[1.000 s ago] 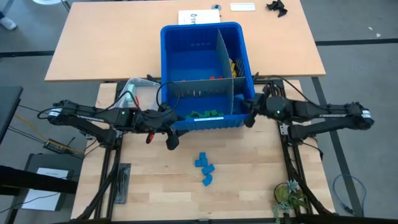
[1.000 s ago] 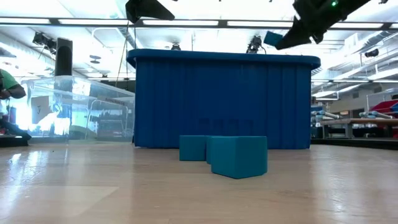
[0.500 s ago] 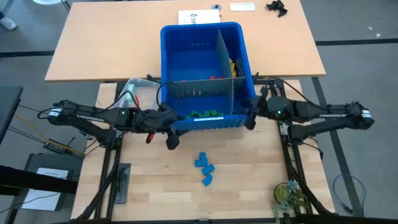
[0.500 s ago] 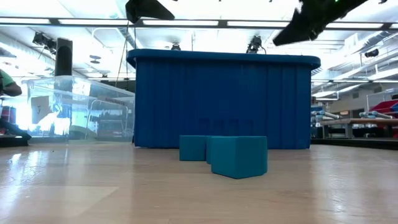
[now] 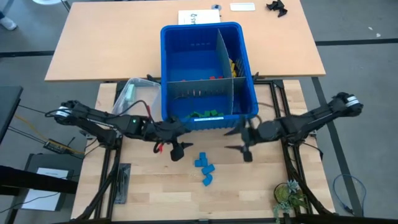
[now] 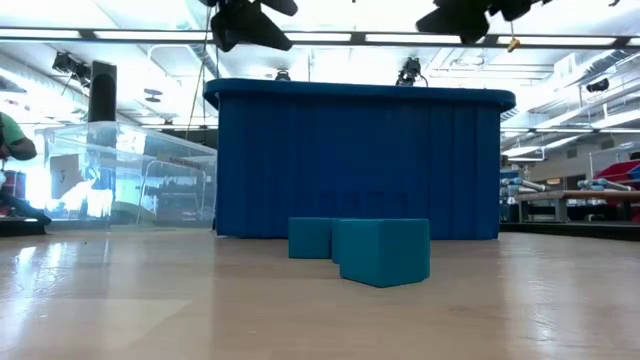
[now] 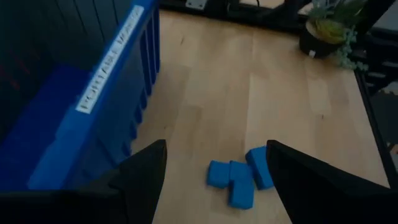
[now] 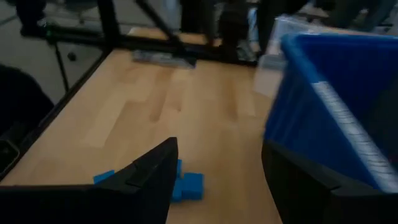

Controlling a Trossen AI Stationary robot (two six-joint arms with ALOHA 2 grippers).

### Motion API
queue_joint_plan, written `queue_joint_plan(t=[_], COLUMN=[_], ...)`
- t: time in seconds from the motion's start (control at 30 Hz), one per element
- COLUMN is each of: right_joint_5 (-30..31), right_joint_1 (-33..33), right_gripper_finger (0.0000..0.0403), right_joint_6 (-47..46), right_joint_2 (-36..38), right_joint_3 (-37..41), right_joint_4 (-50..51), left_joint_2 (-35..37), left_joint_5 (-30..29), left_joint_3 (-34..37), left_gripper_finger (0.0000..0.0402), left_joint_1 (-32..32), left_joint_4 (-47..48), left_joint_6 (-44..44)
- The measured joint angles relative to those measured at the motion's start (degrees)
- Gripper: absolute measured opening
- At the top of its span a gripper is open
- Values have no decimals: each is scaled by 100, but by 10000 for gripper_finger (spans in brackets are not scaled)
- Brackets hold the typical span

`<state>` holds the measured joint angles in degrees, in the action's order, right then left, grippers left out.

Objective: Sort blocks
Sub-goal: Put the blue block into the blue bin

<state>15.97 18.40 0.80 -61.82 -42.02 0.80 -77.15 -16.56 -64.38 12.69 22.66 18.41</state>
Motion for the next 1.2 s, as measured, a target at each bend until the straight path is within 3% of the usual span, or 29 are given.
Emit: queue_joint_plan(t=[0.37, 0.73, 1.2], right_joint_5=[74, 83, 83], right_joint_1=[409, 436, 445], right_gripper_finger=[229, 229, 229], right_joint_6=[93, 21, -670], right_joint_2=[-1737, -2441, -2540], right_joint_3=[2, 4, 2], right_joint_4=[-1369, -1945, -2139], left_joint_2=[-56, -365, -1288], left_joint_5=[-602, -746, -346], left_joint_3=[0, 2, 2], left_gripper_finger=[284, 284, 285], left_joint_1=[603, 684, 501], left_joint_4=[510, 395, -12], left_joint_6=[393, 688, -1311])
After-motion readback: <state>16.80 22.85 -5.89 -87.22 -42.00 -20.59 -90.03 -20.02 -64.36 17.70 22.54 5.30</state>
